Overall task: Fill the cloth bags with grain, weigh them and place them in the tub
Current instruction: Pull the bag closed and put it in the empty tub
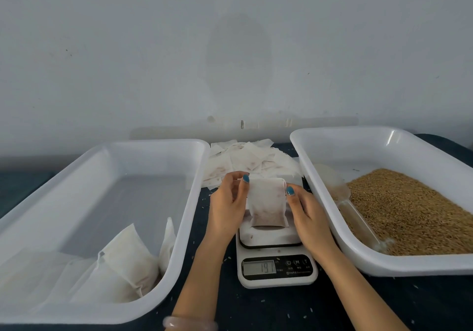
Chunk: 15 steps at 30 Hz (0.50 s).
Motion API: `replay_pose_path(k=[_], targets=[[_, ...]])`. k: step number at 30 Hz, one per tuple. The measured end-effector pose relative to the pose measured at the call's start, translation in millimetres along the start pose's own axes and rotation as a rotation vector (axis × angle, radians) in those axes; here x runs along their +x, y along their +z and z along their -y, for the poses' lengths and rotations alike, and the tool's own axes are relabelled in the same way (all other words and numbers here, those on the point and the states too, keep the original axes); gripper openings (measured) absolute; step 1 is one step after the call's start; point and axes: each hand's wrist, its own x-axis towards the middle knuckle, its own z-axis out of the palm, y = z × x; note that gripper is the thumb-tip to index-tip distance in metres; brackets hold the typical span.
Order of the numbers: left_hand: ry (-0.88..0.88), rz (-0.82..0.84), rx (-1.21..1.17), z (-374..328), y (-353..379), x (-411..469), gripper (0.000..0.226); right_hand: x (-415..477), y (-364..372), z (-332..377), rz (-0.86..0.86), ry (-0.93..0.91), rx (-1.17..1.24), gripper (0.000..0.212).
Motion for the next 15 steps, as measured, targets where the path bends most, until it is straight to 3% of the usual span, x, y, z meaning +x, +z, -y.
replay_pose_path(k=[7,15], targets=[[0.002,0.004,0.005,-0.5,0.8,0.0,0.021,0.2,1.2,3.1,-0.011,-0.012,0.013,0.027],[0.017,0.002,0.014,1.2,1.3,0.6,0.018,-0.4,0.6,0.6,-0.008,-0.022,0.003,0.022]])
